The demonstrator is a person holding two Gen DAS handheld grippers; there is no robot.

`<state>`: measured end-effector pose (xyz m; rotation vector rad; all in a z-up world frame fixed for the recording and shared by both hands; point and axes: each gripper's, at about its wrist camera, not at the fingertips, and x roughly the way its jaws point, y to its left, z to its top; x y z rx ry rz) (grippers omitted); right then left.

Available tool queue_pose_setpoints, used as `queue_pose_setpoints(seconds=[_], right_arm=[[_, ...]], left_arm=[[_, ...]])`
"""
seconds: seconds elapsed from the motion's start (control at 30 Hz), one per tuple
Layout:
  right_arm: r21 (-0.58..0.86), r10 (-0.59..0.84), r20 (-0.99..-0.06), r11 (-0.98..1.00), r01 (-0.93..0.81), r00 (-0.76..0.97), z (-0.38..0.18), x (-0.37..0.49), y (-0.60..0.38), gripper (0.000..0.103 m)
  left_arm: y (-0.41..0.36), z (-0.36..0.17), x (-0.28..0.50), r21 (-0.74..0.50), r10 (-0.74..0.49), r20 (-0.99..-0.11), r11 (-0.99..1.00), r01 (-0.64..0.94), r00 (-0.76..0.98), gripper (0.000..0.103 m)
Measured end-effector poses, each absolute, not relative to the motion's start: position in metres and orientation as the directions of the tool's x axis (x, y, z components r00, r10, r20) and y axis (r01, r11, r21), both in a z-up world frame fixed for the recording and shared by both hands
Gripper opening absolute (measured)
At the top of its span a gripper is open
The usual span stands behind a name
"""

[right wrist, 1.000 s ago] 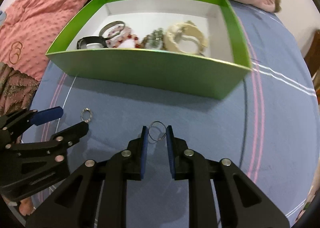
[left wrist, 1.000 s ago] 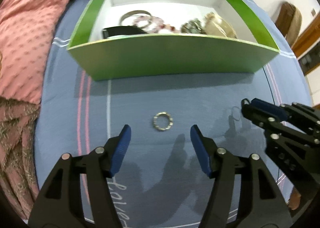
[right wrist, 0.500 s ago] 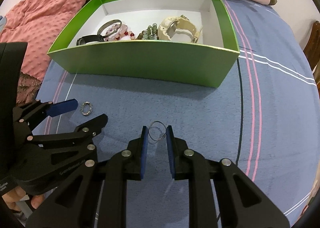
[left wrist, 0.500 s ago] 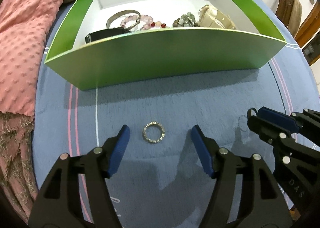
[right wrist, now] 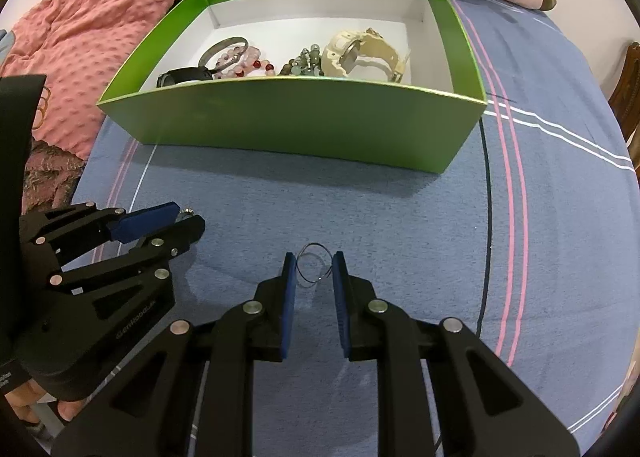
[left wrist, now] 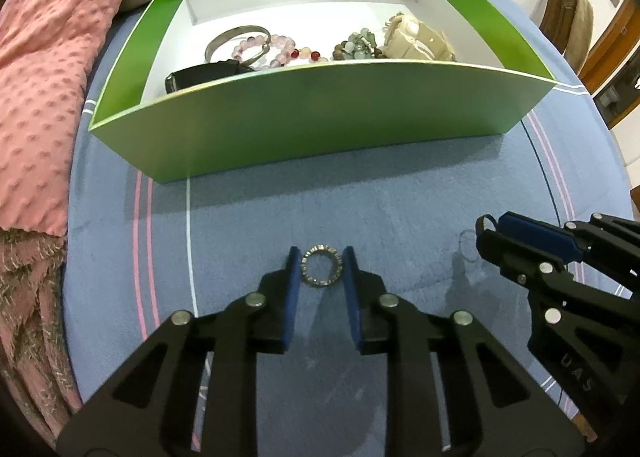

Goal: Organize jewelry
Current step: 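Grasp the silver stone-set ring with the left gripper while the right holds the dark ring, then carry both rings into the green box and open both grippers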

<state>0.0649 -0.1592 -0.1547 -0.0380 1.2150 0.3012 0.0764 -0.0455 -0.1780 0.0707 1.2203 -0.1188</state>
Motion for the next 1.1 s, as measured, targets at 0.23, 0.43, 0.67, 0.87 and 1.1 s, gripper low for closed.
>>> queue_pose_setpoints(seconds=[0.23, 0.43, 0.67, 0.87, 1.1], right_arm=[[0.132, 0.214, -0.923, 0.957, -0.257, 0.32, -0.15, 0.064, -0.158, 0.018], [0.131, 0.217, -0.919, 0.956, -0.263, 0.329, -0.144, 0.062, -0.157, 0.018], [0.13, 0.224, -0.912, 0.952, -0.275, 0.343, -0.137, 0.061, -0.153, 0.018], [0.128, 0.231, -0.902, 0.95, -0.285, 0.364, -0.125, 0.061, -0.151, 0.018], [0.131, 0.239, -0.895, 0.948, -0.291, 0.376, -0.118, 0.059, -0.15, 0.018]], left_arm=[[-0.03, -0.166, 0.065, -0.012, -0.053, -0.93, 0.994, 0.112, 0.364, 0.021], [-0.028, -0.156, 0.052, -0.017, -0.054, -0.925, 0.994, 0.104, 0.376, 0.021], [-0.025, -0.137, 0.045, -0.007, -0.045, -0.909, 0.996, 0.092, 0.414, 0.021], [-0.026, -0.121, 0.043, 0.0, -0.038, -0.893, 0.996, 0.085, 0.448, 0.021], [-0.022, -0.108, 0.041, -0.003, -0.04, -0.882, 0.997, 0.078, 0.47, 0.021]])
